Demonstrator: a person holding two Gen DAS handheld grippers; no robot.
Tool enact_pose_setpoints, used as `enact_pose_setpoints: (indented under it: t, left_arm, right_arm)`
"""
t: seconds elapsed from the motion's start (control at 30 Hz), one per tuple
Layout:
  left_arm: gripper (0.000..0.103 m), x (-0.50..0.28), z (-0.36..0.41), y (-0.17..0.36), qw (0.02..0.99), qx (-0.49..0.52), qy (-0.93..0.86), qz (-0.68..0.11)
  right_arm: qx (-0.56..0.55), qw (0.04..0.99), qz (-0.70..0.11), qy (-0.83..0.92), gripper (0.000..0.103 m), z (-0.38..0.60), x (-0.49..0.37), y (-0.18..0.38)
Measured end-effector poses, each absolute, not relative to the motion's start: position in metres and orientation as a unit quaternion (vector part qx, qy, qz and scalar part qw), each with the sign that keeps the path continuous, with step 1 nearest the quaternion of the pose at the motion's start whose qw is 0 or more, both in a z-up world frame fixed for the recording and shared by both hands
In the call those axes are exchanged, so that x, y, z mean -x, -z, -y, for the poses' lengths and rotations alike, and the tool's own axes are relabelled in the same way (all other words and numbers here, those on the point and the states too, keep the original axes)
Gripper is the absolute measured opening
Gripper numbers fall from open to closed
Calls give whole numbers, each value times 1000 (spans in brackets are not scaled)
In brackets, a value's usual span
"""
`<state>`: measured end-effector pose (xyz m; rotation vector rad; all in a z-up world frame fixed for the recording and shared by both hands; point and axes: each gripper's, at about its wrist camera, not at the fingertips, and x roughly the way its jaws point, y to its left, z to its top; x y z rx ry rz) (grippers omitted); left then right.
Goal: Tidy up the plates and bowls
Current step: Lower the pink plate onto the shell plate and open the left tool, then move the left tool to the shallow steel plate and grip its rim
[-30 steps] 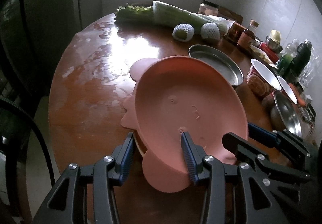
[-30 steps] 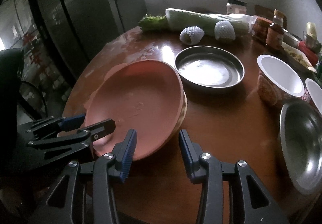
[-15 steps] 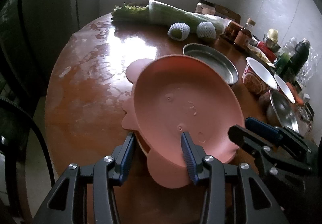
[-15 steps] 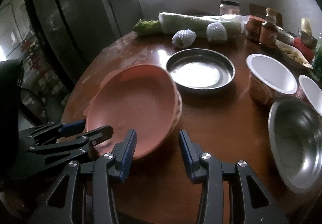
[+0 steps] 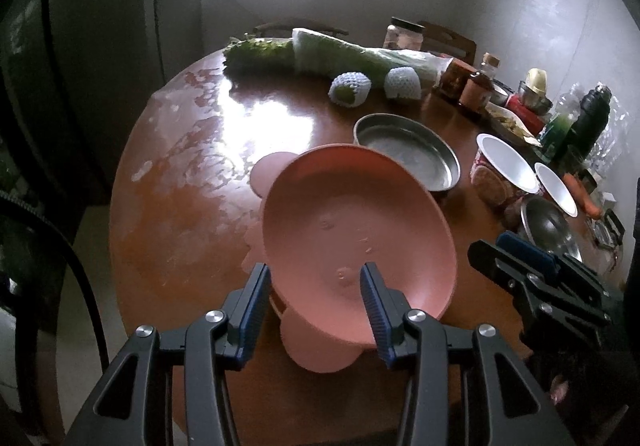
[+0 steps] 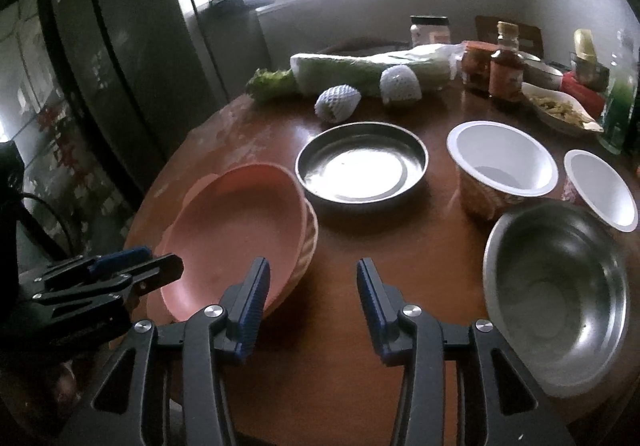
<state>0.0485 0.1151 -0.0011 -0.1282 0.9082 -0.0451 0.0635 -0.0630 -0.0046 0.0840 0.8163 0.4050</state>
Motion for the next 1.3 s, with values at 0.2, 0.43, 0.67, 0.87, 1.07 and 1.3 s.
enact_pose_setpoints:
  t: [0.2,0.43,0.67,0.87,1.07,1.3]
  left_arm:
    - [53,-54,-104,-4,898,45,25,-437]
    - [55,-71,-96,-13,900,26,34,-435]
    - [56,-99,-95,-23,898,13,38,-439]
    - [56,-128,-99,-32,895,6,38,-444]
    - [56,-160,-98,-35,886,-10,53,-461]
    - [56,-195,-90,-25,867,-12,85,-492]
  right_arm:
    - [-58,904,-384,-182,55,76,-64,-1]
    - [-96,901,-387,-170,59,86,-78,-5]
    - [-117,895,-402,-153,60,86,-103,-3]
    - [-134,885,-426,-129,62,85,-128,2]
    - [-145,870,-459,-105,62,83,-152,10]
    - [-156,861,-474,-94,62,80,-166,14]
